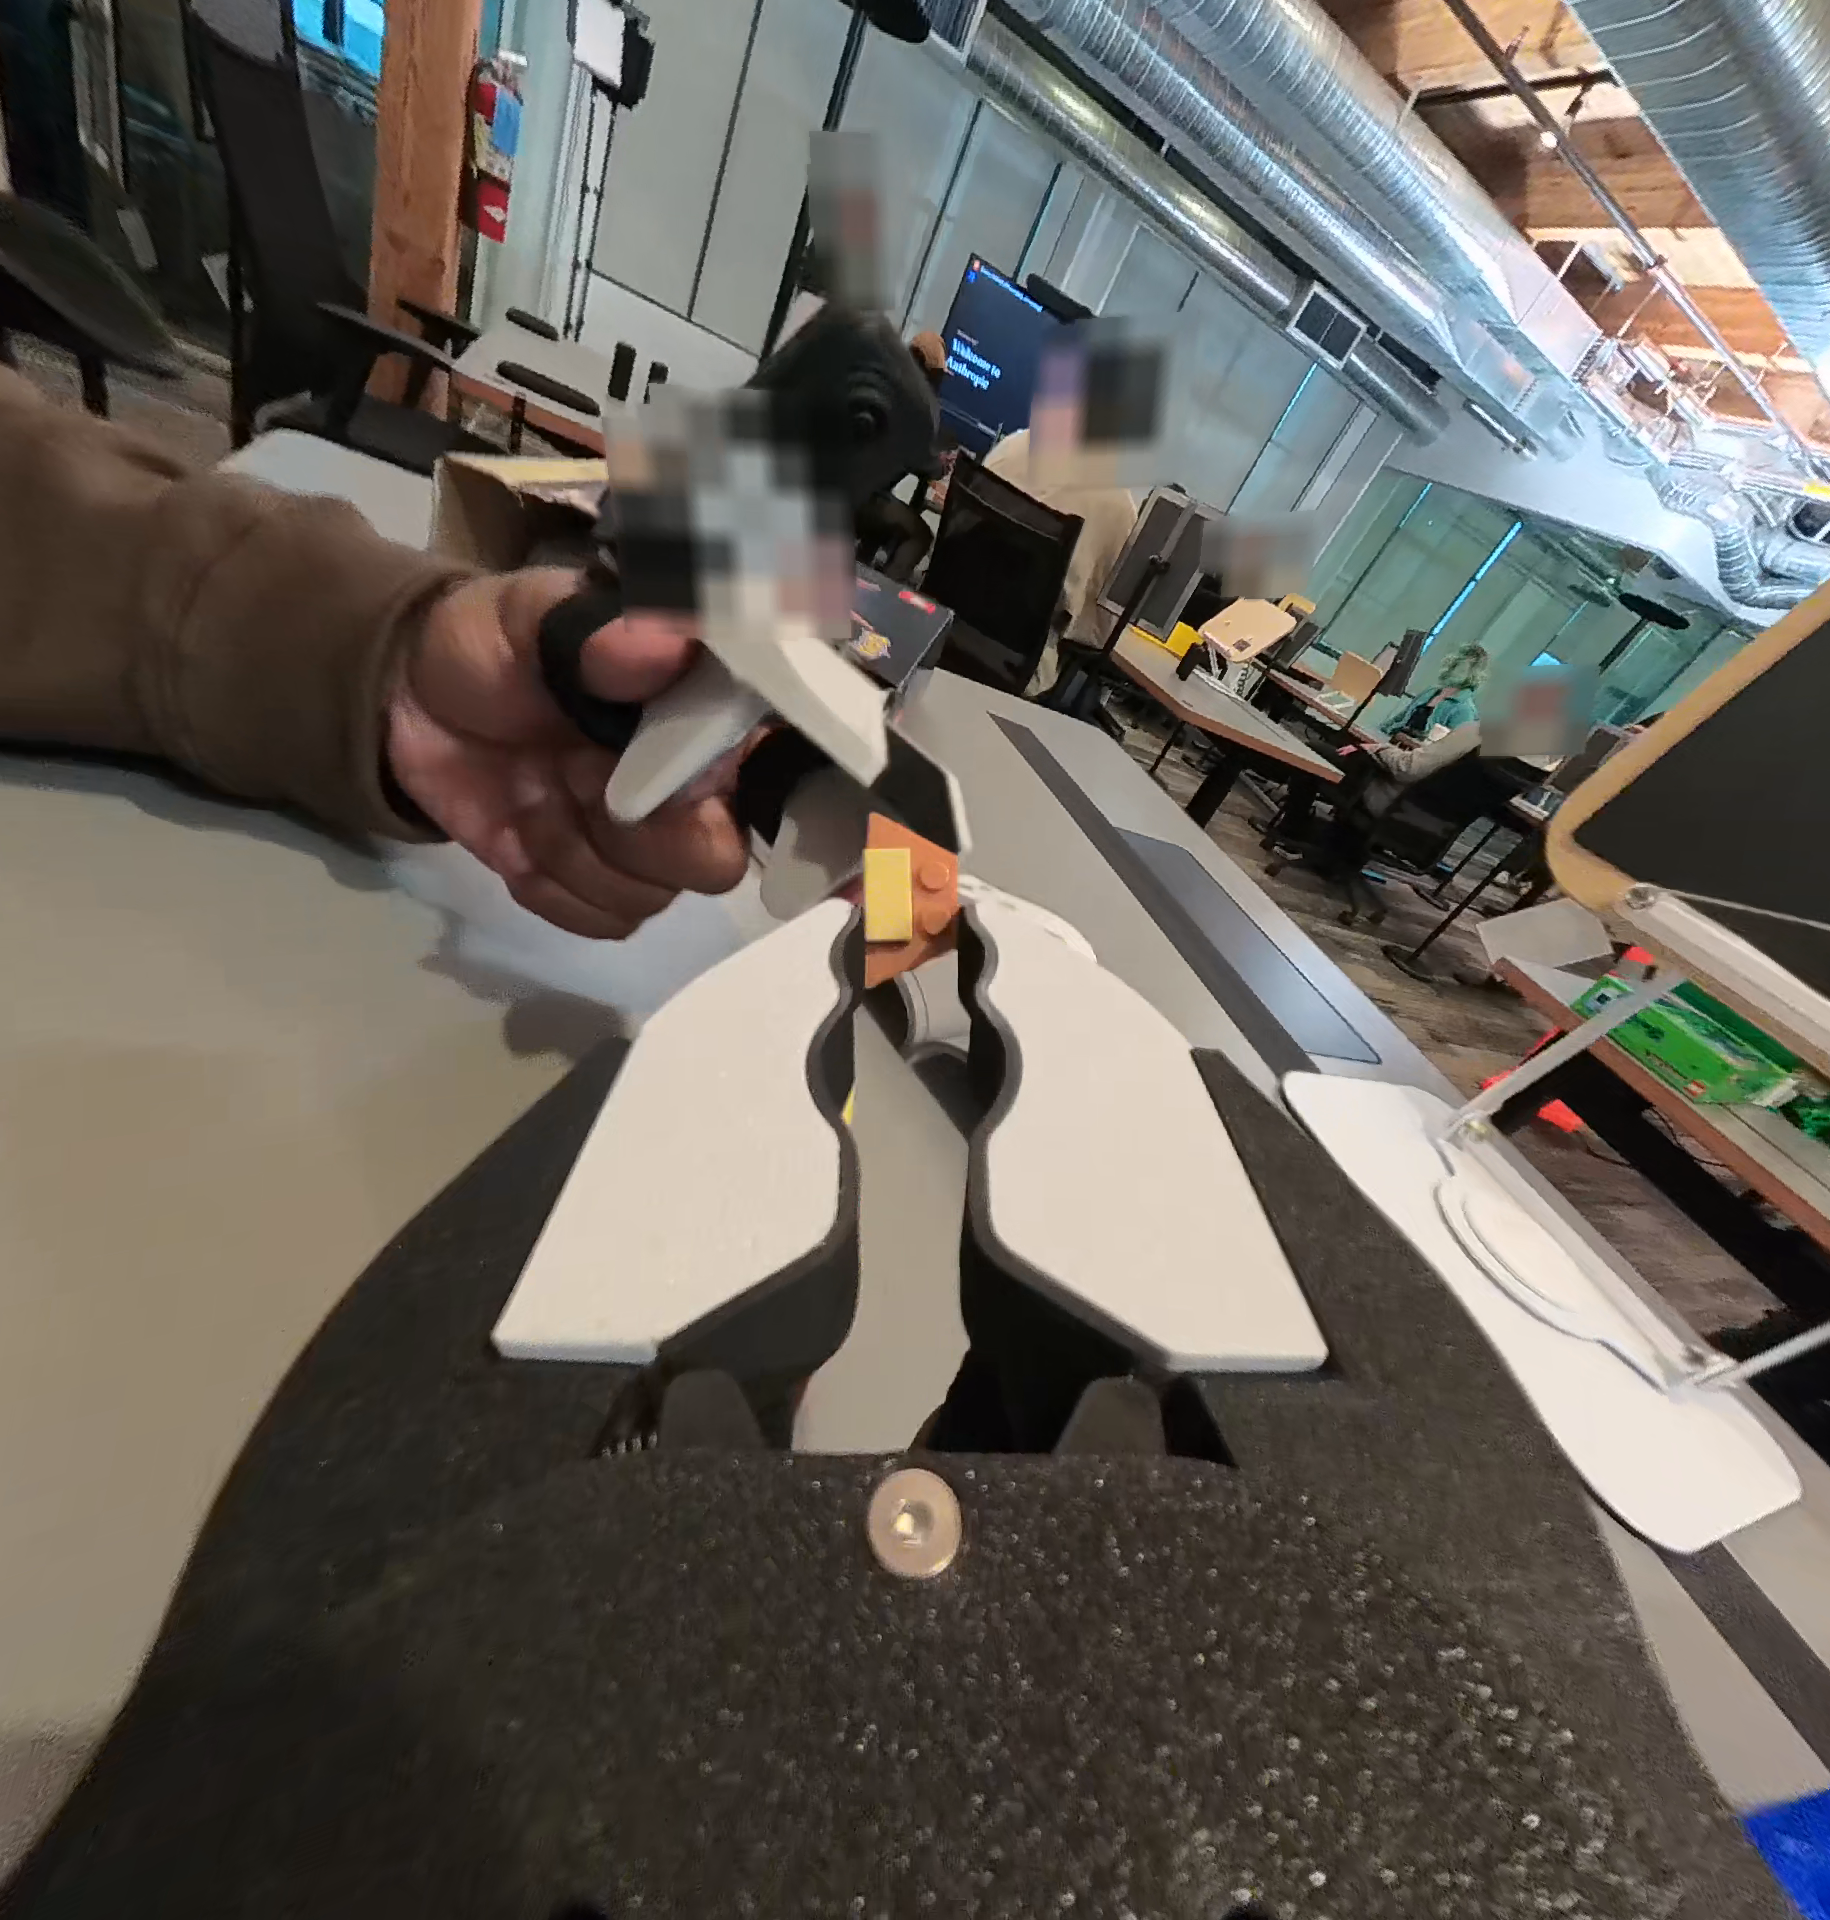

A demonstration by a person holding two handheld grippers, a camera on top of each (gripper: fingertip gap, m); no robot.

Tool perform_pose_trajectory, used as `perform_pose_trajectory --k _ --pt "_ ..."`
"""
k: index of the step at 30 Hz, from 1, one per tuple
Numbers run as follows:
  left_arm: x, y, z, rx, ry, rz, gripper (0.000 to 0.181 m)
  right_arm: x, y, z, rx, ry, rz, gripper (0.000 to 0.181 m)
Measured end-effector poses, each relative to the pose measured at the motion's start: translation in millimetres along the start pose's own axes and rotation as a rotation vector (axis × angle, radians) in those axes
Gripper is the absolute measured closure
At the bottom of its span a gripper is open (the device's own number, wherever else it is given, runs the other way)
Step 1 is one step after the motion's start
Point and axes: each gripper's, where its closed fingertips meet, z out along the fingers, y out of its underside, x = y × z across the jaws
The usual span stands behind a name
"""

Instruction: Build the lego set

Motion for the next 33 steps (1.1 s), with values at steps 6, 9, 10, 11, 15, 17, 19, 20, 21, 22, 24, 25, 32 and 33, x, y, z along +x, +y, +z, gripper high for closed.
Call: perform_pose_trajectory --k 6,9,10,11,15,17,19,20,21,22,24,25,32,33 --pt "-2 20 5 -0.127 0.003 -0.047 0.151 -11 16 -5 -0.048 -0.031 -0.017 0.165" --pt "2 30 6 -0.189 0.027 -0.06 0.15 -14 17 -7 -0.06 -0.048 -0.012 0.165" --pt "4 32 7 -0.194 0.038 -0.069 0.151 -14 18 -8 -0.066 -0.052 -0.015 0.165" --pt "6 33 8 -0.199 0.051 -0.079 0.151 -15 19 -8 -0.073 -0.056 -0.023 0.165" --pt "6 41 9 -0.245 0.046 -0.078 0.151 -18 18 -10 -0.088 -0.064 -0.049 0.165" --pt "9 44 11 -0.264 0.051 -0.079 0.151 -20 17 -10 -0.099 -0.066 -0.068 0.165" --pt "15 46 13 -0.271 0.079 -0.095 0.151 -23 18 -11 -0.123 -0.067 -0.103 0.165" --pt "18 46 13 -0.272 0.093 -0.104 0.152 -24 19 -11 -0.14 -0.064 -0.125 0.165" --pt "20 47 14 -0.277 0.104 -0.111 0.152 -24 21 -11 -0.156 -0.061 -0.146 0.165" --pt "21 48 14 -0.288 0.109 -0.116 0.152 -26 22 -11 -0.168 -0.063 -0.16 0.165" --pt "20 52 15 -0.307 0.102 -0.125 0.153 -29 23 -11 -0.182 -0.074 -0.176 0.165" --pt "20 54 15 -0.315 0.097 -0.133 0.157 -31 24 -10 -0.189 -0.081 -0.181 0.164" --pt "21 58 16 -0.339 0.105 -0.182 0.174 -35 29 -11 -0.234 -0.092 -0.249 0.165" --pt "21 58 16 -0.332 0.11 -0.185 0.174 -34 27 -11 -0.229 -0.092 -0.245 0.165"
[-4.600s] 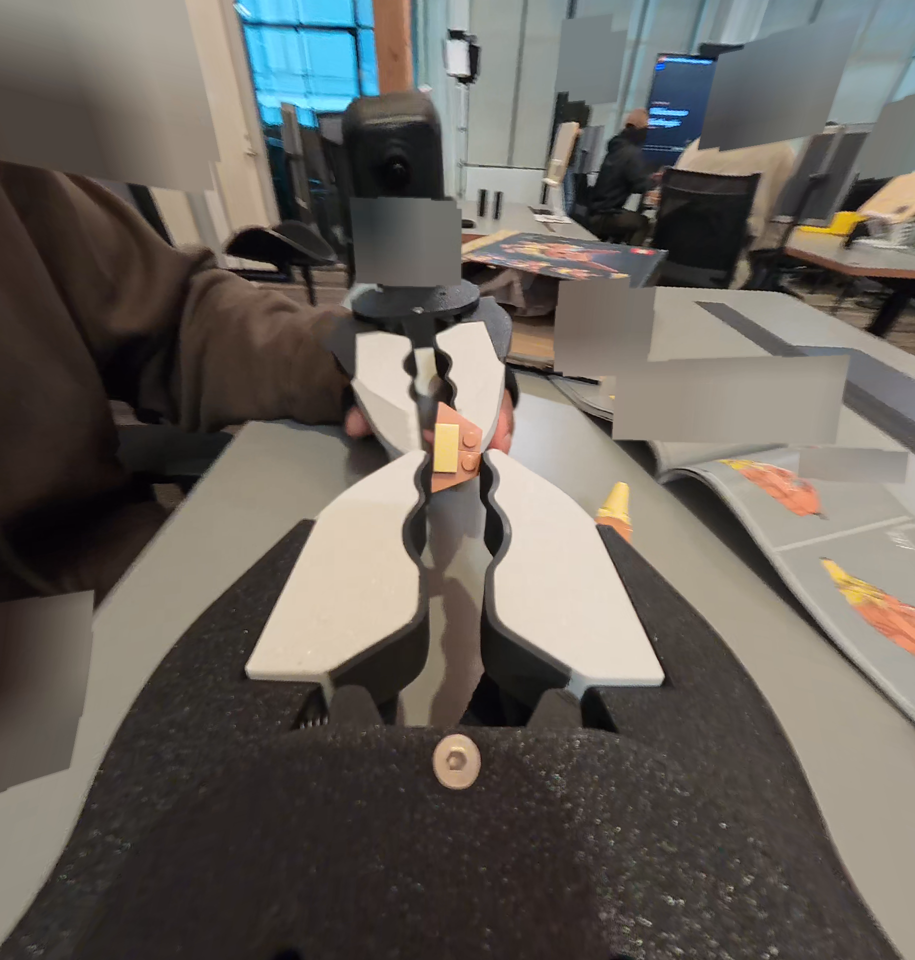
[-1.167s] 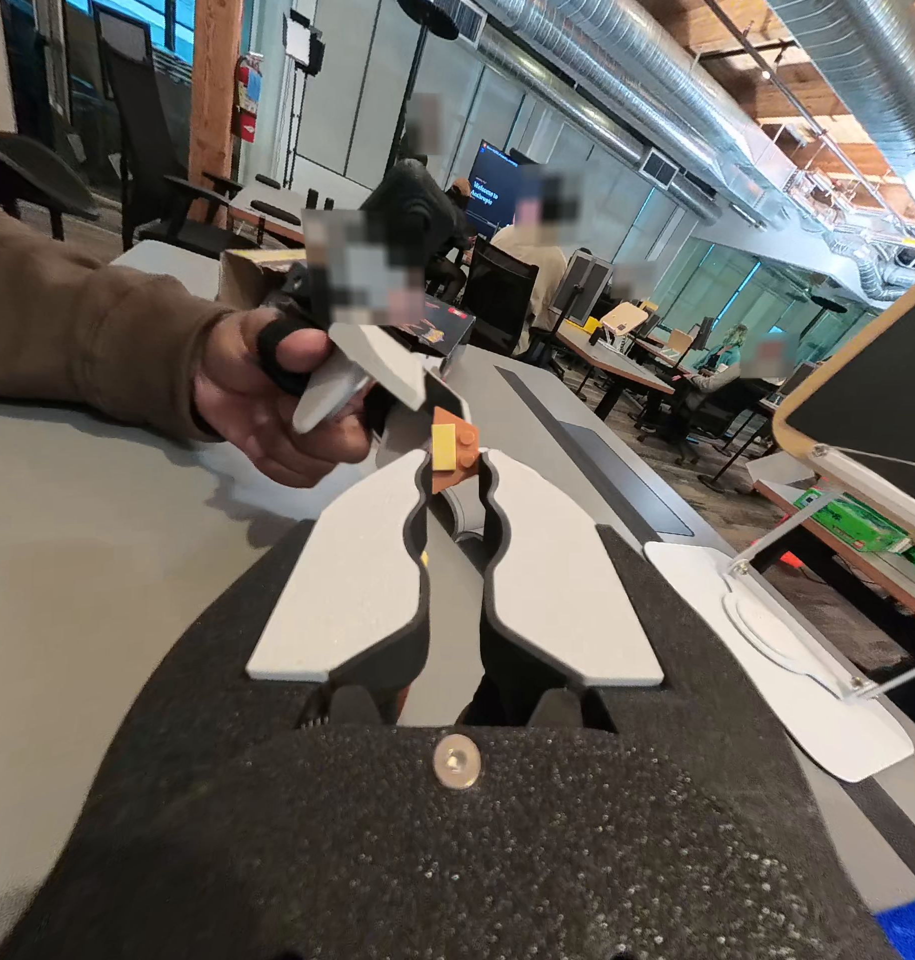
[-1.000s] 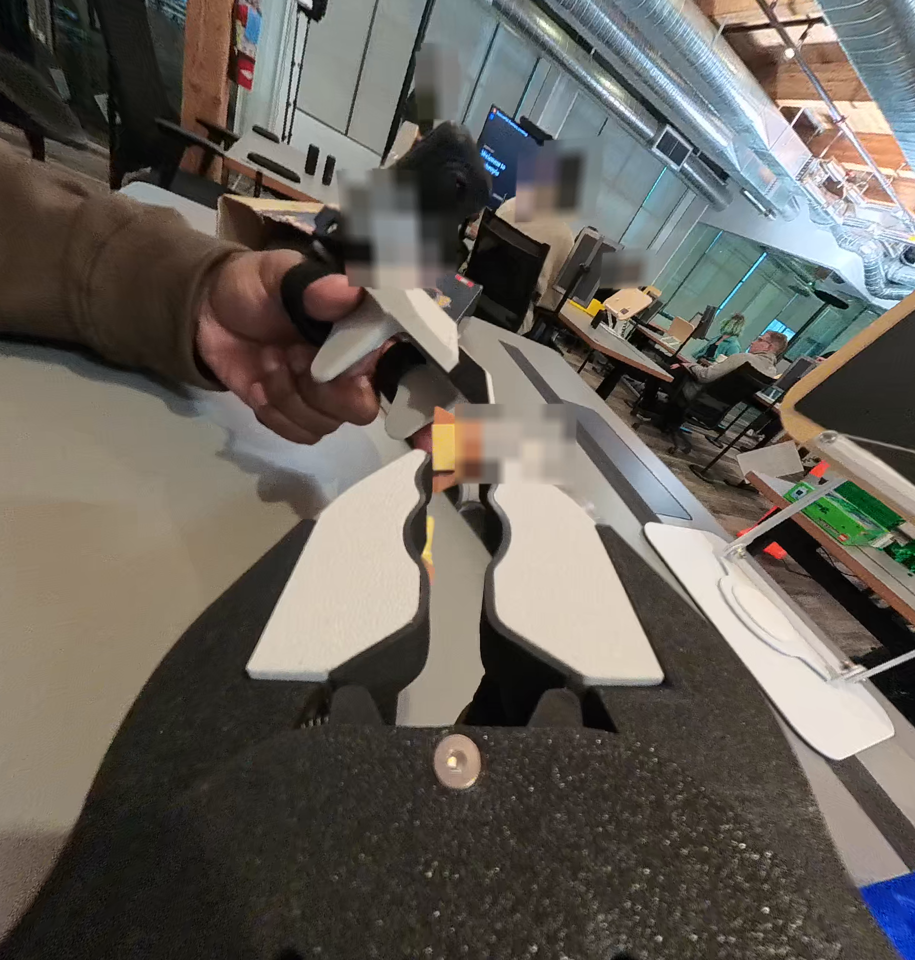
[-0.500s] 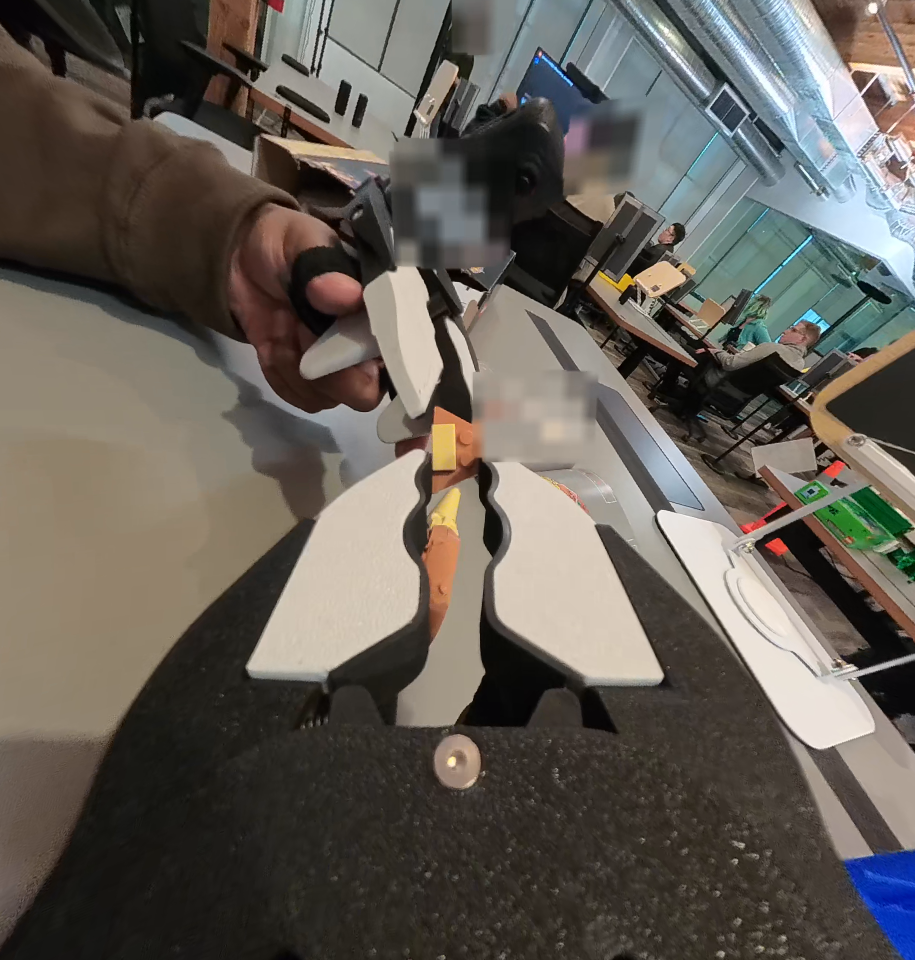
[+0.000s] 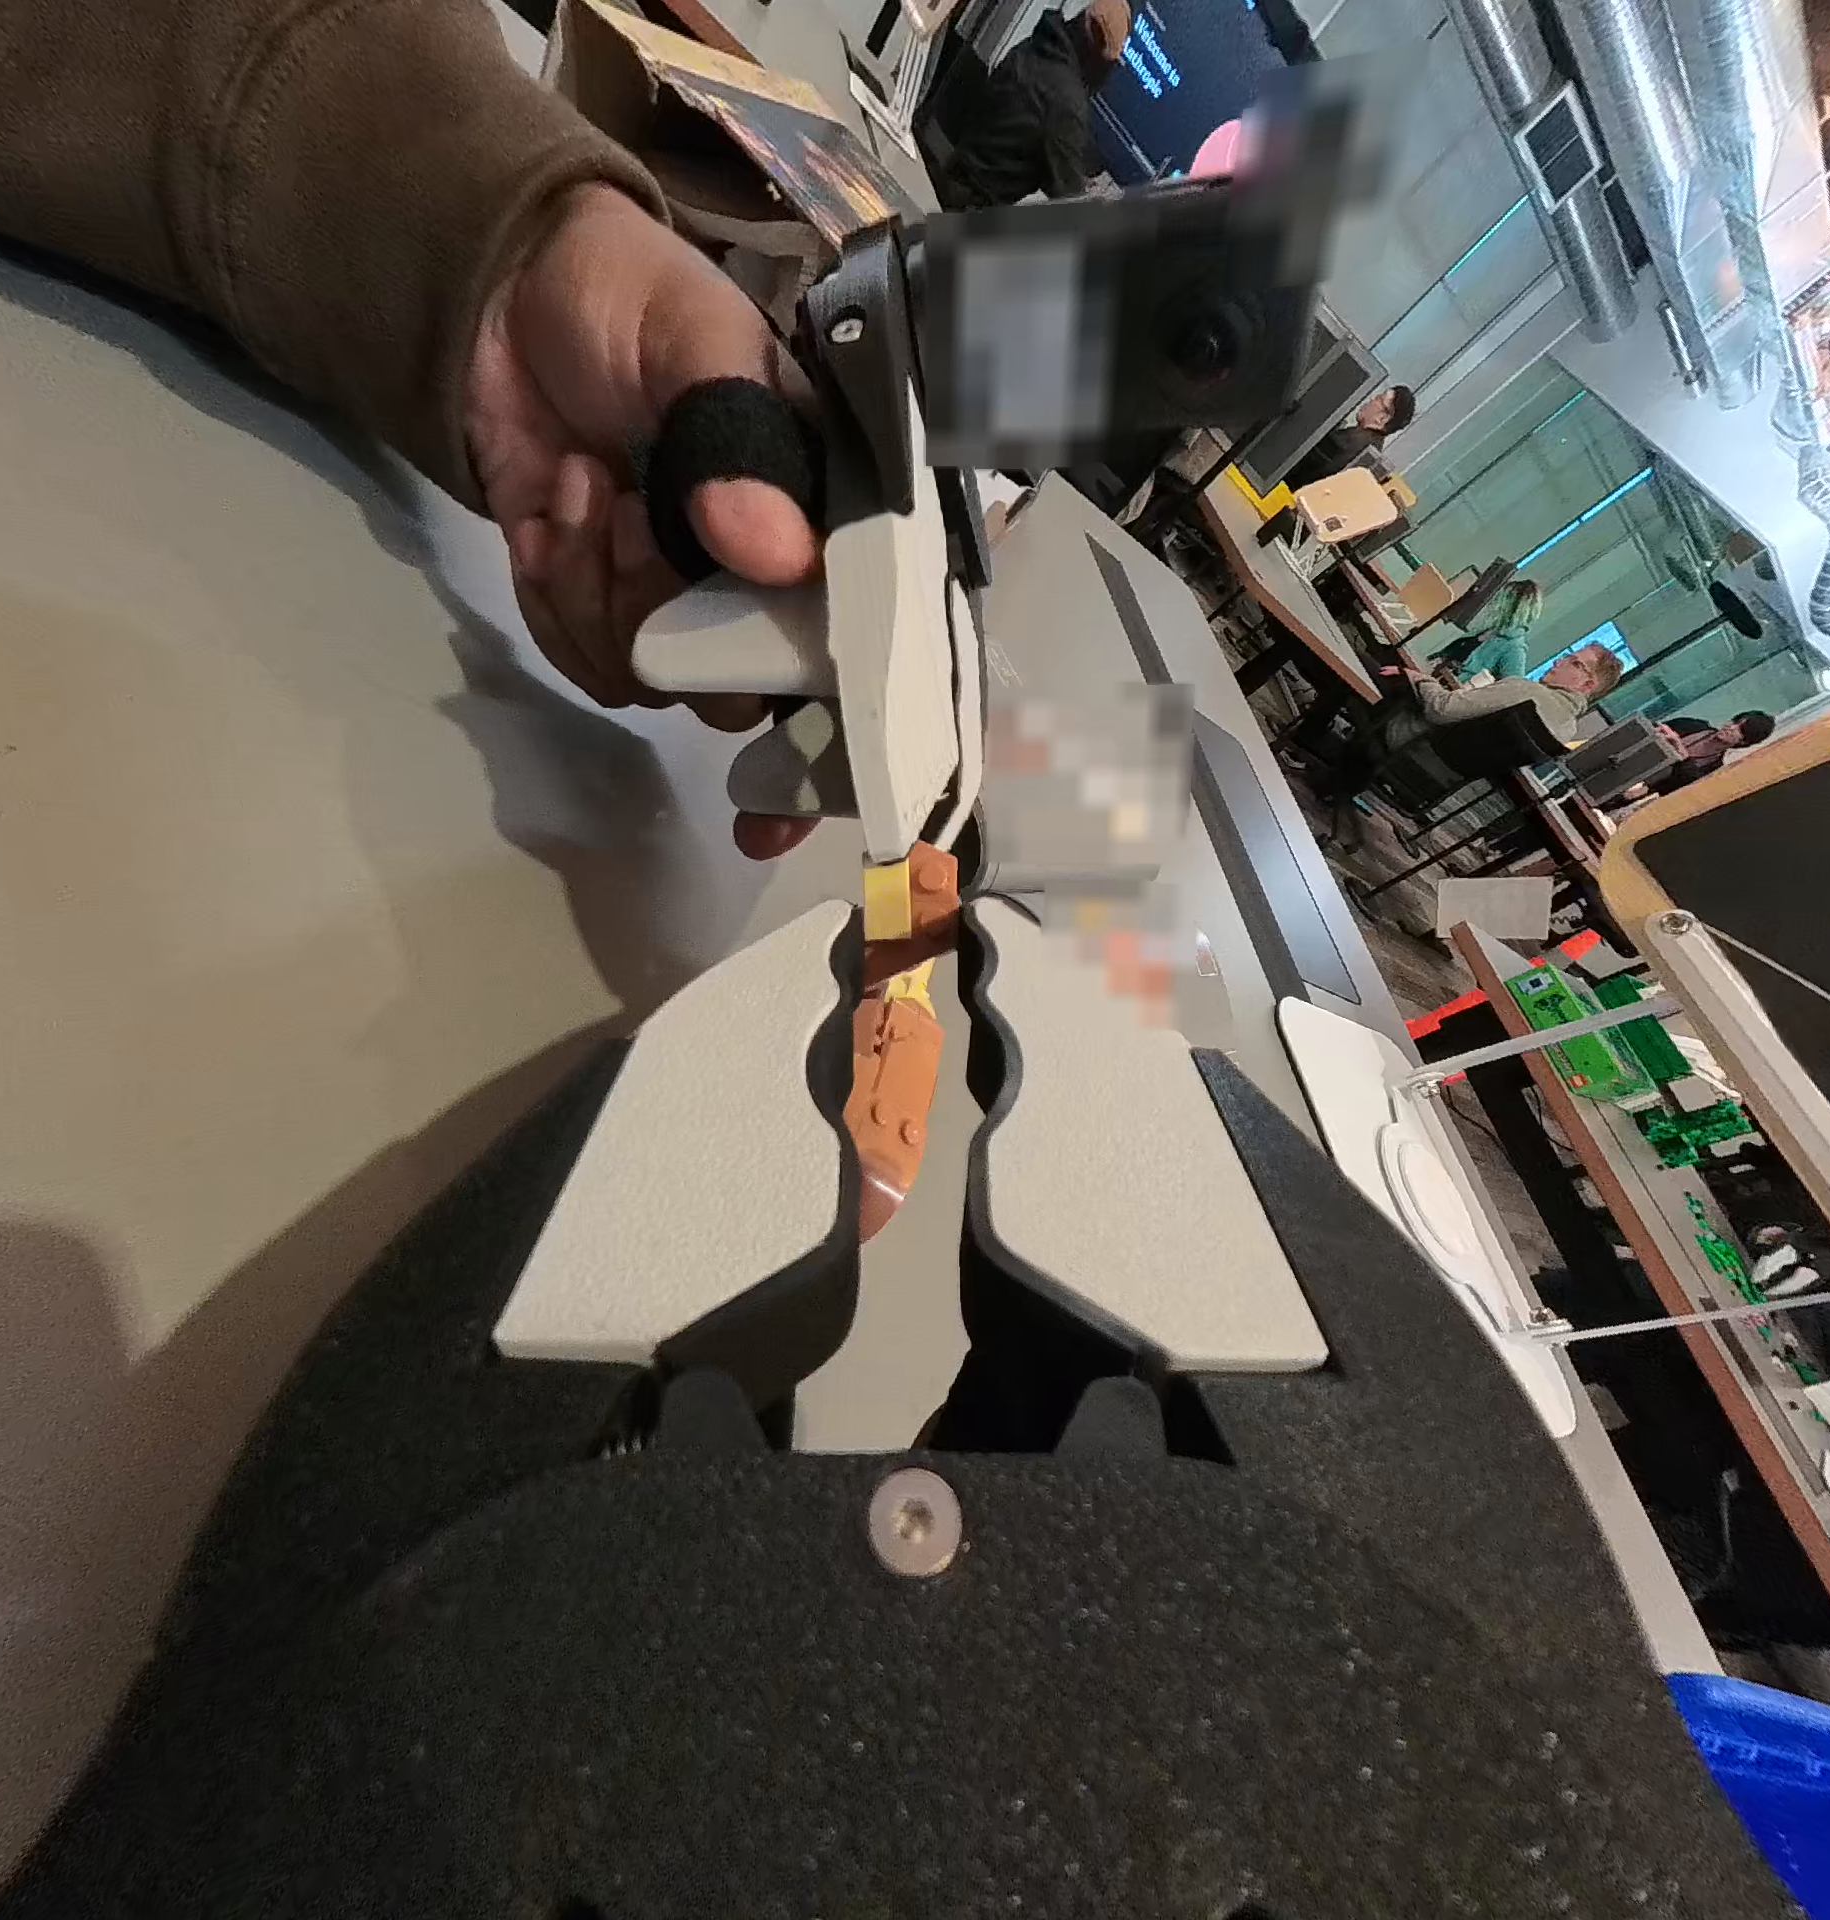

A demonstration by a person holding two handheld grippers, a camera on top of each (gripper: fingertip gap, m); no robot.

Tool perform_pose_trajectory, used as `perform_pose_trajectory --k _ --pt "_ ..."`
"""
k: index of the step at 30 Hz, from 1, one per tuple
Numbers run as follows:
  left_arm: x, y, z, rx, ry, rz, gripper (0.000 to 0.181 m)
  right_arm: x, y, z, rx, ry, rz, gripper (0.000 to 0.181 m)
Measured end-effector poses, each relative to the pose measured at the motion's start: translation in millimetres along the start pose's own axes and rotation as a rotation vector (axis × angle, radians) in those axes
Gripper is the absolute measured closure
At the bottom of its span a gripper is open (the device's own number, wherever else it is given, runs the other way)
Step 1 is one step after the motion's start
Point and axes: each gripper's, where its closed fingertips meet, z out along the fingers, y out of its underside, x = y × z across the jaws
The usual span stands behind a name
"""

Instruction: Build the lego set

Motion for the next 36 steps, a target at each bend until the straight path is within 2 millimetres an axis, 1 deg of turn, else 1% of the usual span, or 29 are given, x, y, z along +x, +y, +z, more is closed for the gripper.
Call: perform_pose_trajectory --k 3,7,12,16,18,20,28,36 --pt "2 -3 0 0.032 0.023 -0.019 0.175 2 -3 -2 0.023 0.007 0.019 0.164" --pt "5 -15 -4 0.139 0.101 -0.126 0.175 7 -7 -6 0.072 0.008 0.079 0.154" --pt "8 -25 -10 0.219 0.168 -0.196 0.175 11 -8 -8 0.089 0.032 0.103 0.158" --pt "10 -23 -8 0.216 0.192 -0.22 0.175 15 -10 -9 0.098 0.062 0.108 0.159" --pt "11 -21 -5 0.205 0.196 -0.226 0.175 15 -10 -10 0.102 0.057 0.115 0.161" --pt "12 -19 -3 0.192 0.202 -0.231 0.175 13 -11 -10 0.106 0.049 0.11 0.166" --pt "12 -18 -1 0.189 0.197 -0.238 0.175 13 -10 -12 0.102 0.034 0.092 0.171" --pt "12 -17 -1 0.186 0.2 -0.256 0.175 12 -10 -12 0.105 0.023 0.093 0.172"
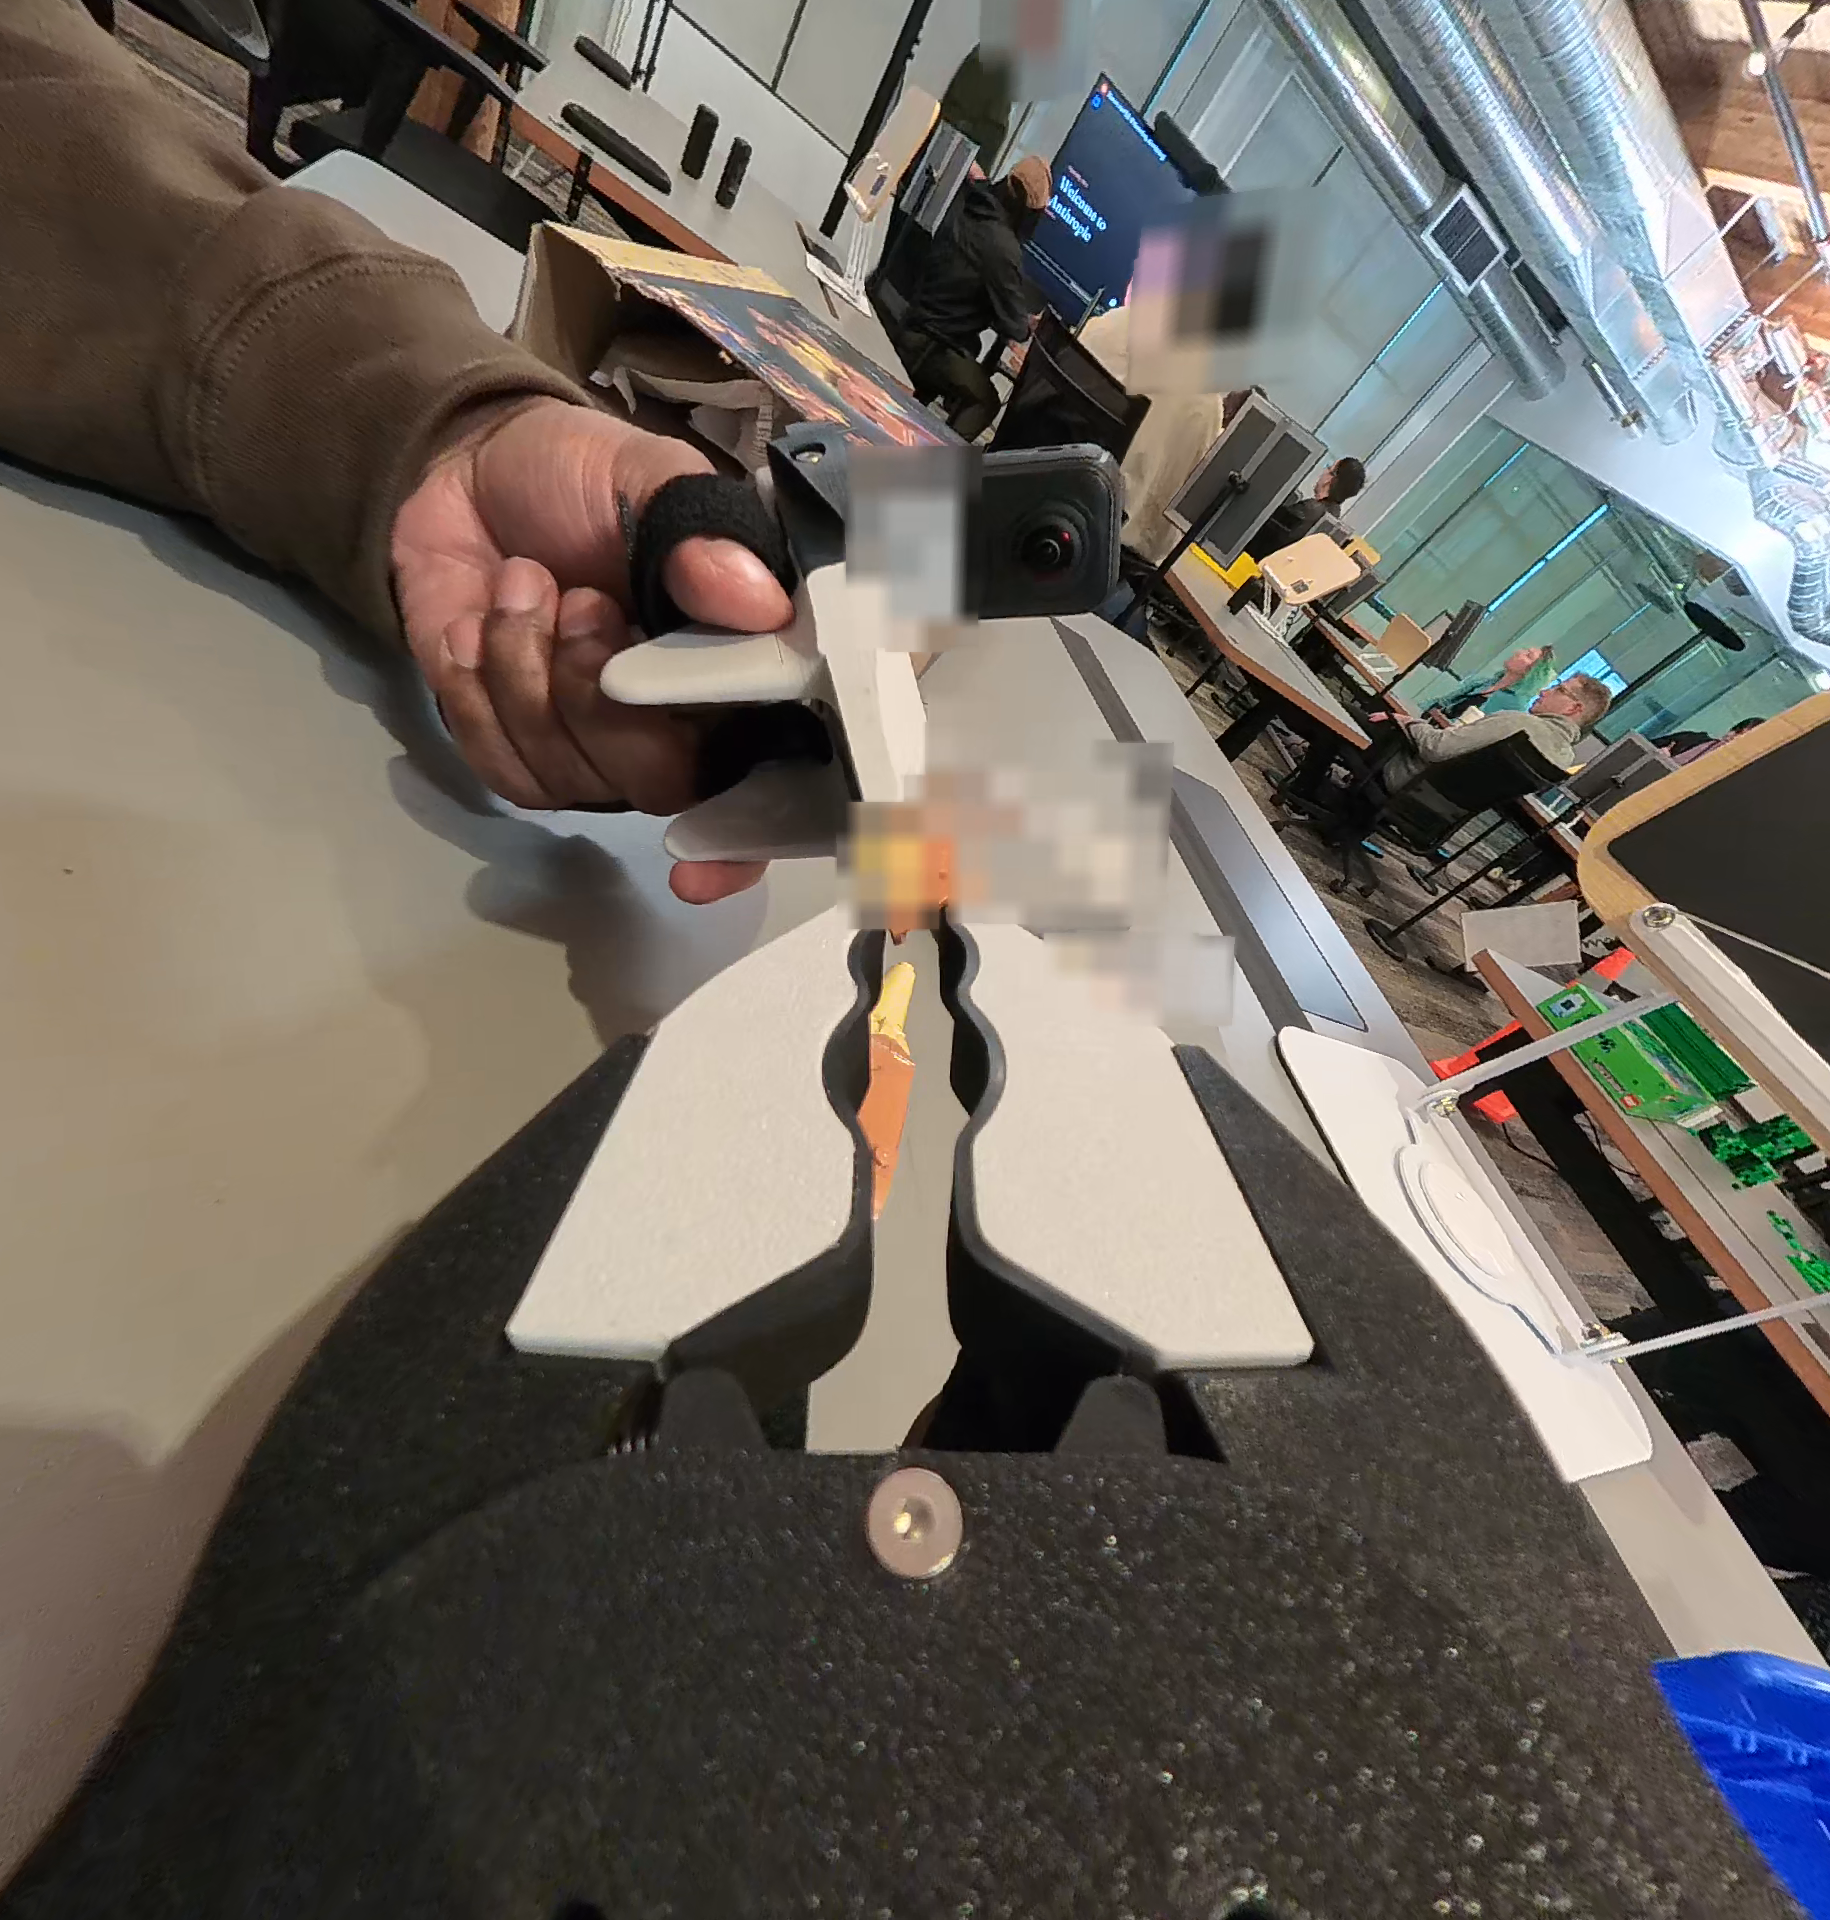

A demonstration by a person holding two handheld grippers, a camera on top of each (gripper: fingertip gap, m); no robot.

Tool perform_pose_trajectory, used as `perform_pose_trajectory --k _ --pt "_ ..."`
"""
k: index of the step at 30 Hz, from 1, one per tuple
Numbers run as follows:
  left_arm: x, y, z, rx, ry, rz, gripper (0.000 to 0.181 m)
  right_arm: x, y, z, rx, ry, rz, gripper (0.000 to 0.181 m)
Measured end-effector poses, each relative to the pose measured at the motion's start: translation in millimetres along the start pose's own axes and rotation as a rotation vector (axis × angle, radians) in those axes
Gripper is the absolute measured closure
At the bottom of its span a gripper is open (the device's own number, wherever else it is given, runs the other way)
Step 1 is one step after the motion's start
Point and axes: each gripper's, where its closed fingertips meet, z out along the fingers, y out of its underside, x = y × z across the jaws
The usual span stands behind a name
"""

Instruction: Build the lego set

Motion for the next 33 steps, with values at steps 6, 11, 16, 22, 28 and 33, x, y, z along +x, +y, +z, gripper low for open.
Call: perform_pose_trajectory --k 6,11,16,22,28,33 --pt "-1.4 1.2 0.6 -0.003 0.0 -0.023 0.175 -1.1 1.7 -0.3 -0.003 -0.026 0.016 0.172" --pt "-2.1 2.4 1.1 -0.006 0.005 -0.045 0.175 -2.3 2.6 -0.8 -0.004 -0.051 0.03 0.172" --pt "-0.8 1.0 1.5 0.009 0.015 -0.045 0.175 -1.3 1.4 -1.3 0.009 -0.053 0.049 0.171" --pt "1.0 2.5 1.8 0.002 0.033 -0.061 0.175 -3.1 0.6 -2.4 0.024 -0.067 0.041 0.154" --pt "0.4 5.8 4.9 -0.008 0.03 -0.054 0.175 -4.9 -2.4 -3.3 0.053 -0.081 0.066 0.164" --pt "4.0 0.9 3.7 -0.013 -0.016 0.095 0.165 -1.0 -5.4 -6.9 0.092 -0.109 0.159 0.165"
